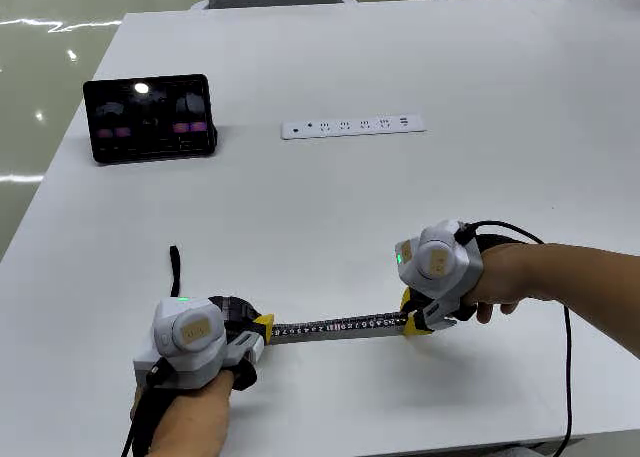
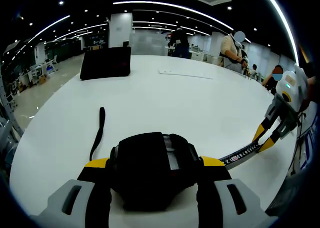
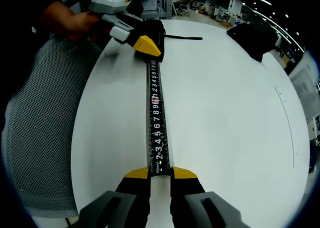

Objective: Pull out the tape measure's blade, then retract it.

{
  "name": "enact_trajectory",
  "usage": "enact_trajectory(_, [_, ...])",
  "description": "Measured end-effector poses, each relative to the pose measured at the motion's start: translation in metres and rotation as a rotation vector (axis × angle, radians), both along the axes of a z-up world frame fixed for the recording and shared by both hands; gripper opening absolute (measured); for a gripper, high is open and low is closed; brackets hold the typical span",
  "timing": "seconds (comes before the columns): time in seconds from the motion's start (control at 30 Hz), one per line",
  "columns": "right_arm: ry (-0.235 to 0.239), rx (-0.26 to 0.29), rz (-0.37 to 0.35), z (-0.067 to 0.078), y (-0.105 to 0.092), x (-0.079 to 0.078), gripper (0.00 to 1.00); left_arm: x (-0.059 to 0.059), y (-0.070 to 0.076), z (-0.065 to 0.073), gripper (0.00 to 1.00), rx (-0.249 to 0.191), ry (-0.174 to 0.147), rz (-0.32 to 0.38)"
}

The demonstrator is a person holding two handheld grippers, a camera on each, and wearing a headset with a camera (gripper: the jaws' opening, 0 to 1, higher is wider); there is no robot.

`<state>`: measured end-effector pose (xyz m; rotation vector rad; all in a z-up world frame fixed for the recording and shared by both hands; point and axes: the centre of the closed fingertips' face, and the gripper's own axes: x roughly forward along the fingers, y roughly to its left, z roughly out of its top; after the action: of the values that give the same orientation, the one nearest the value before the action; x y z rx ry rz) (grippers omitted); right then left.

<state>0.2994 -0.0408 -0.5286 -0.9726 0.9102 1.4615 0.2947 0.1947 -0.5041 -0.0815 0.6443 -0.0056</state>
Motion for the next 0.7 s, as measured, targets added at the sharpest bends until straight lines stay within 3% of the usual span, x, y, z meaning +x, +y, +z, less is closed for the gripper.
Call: enact_trajectory(0.7, [0.008,0.02,-0.038,-0.001,0.0091,-0.0033,0.11,-0.0017,-0.001,-0.0007,0.65,0.002,0.004,-0.004])
